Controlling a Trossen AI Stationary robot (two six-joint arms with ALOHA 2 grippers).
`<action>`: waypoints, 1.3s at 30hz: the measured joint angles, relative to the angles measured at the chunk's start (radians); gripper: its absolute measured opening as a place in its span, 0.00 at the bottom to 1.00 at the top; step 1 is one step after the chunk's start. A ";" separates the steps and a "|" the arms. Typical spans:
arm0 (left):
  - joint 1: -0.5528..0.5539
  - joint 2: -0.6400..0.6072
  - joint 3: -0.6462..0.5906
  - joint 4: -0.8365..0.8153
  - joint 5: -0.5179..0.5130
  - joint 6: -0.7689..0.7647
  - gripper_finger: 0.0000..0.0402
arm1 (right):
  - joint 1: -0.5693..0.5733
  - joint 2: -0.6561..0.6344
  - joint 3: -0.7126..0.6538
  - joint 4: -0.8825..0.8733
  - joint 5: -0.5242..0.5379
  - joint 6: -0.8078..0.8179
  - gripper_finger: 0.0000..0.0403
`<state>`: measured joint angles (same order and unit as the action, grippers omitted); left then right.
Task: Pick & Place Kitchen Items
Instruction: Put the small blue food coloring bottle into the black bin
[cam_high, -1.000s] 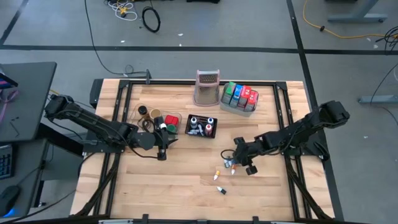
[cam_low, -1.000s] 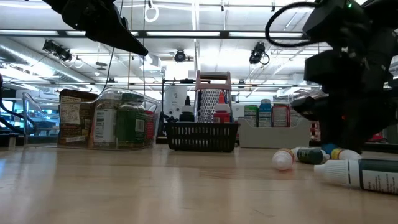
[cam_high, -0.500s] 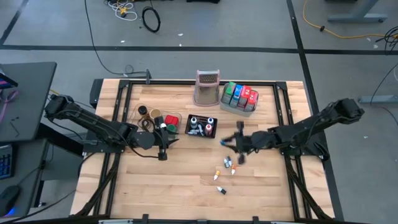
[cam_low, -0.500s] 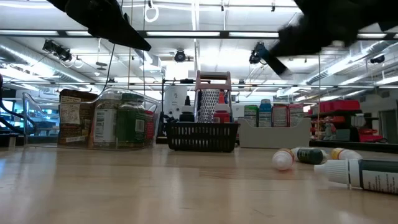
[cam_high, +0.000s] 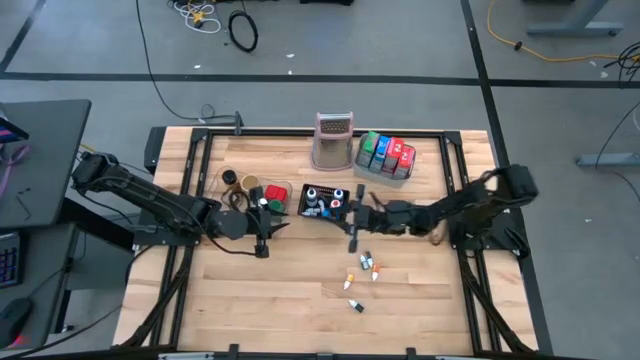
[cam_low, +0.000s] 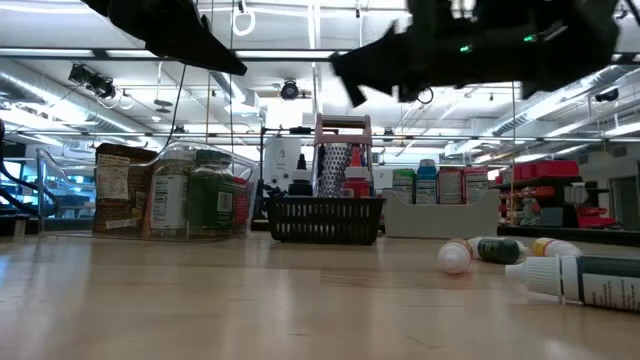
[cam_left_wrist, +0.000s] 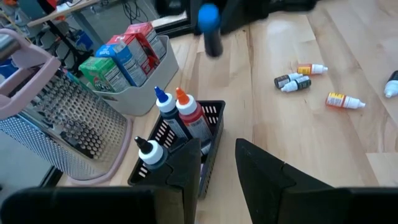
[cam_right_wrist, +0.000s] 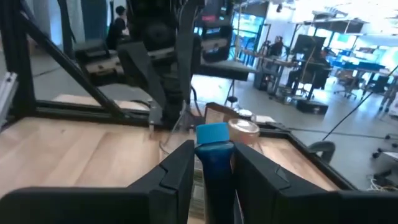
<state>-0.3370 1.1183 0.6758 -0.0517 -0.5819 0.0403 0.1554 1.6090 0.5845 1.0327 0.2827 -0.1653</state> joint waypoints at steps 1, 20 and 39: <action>0.000 0.000 0.000 0.000 0.000 0.001 0.27 | -0.005 0.036 0.029 0.006 -0.008 0.000 0.27; 0.000 0.000 0.000 0.001 0.000 -0.002 0.27 | -0.071 0.285 0.472 -0.678 0.065 0.059 0.27; 0.000 0.000 0.000 0.009 0.000 -0.002 0.27 | -0.077 0.289 0.471 -0.743 0.140 -0.083 0.39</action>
<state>-0.3370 1.1182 0.6754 -0.0424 -0.5823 0.0380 0.0787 1.8977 1.0554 0.2893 0.4232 -0.2478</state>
